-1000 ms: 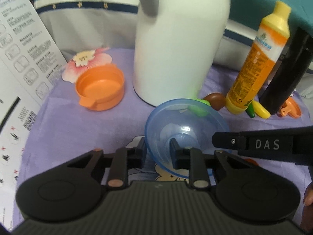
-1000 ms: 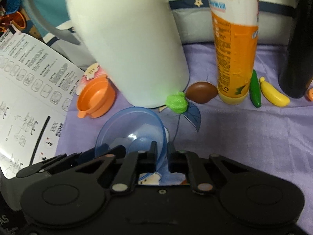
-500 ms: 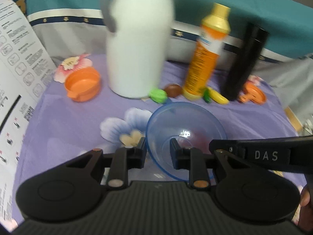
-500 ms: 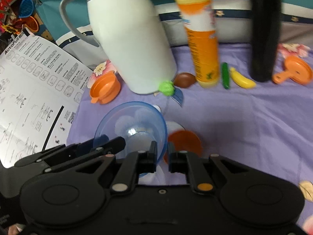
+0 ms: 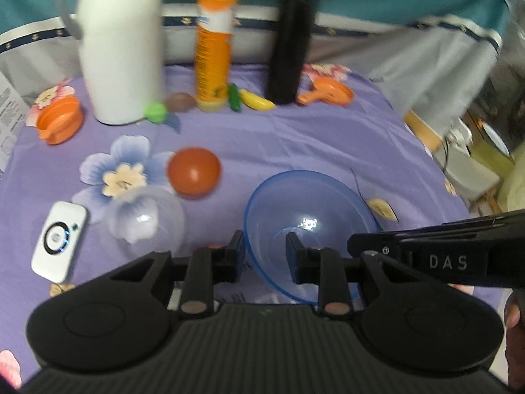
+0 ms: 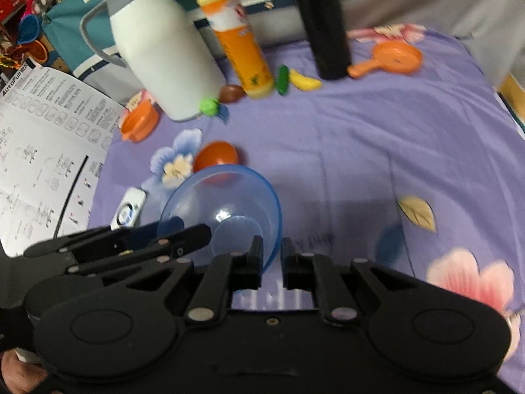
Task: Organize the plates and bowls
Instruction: 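Carry the blue bowl with both grippers beside the plate stack and lower it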
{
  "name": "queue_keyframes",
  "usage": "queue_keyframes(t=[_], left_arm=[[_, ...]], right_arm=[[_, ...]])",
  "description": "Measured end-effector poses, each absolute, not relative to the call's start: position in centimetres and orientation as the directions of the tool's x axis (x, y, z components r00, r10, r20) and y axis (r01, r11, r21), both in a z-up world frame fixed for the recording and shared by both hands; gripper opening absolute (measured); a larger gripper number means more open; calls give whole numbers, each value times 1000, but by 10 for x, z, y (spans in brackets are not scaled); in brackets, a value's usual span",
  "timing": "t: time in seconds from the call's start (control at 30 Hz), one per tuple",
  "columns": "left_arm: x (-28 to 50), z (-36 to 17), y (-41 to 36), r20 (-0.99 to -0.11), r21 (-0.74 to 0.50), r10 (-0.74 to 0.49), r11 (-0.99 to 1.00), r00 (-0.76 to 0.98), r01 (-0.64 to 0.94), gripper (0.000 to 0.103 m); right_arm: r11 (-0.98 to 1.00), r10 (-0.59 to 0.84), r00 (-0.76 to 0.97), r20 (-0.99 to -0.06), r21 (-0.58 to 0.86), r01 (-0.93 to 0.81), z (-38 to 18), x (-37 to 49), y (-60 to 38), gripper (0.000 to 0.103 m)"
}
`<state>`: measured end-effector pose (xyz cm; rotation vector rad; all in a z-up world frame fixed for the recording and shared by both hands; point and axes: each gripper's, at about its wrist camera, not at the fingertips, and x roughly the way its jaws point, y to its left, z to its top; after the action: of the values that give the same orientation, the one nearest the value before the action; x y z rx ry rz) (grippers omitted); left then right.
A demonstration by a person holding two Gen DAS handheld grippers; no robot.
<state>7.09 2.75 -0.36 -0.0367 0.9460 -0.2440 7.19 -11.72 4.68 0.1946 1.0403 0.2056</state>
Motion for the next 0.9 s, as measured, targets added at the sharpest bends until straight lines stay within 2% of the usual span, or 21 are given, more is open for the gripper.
queue_keyframes(t=[0.9], left_arm=[[31,-40,-42,-871,-103,-244,939,427,327,31]], right_arm=[[968,221,444,-868,250,7,22,9,-183,12]])
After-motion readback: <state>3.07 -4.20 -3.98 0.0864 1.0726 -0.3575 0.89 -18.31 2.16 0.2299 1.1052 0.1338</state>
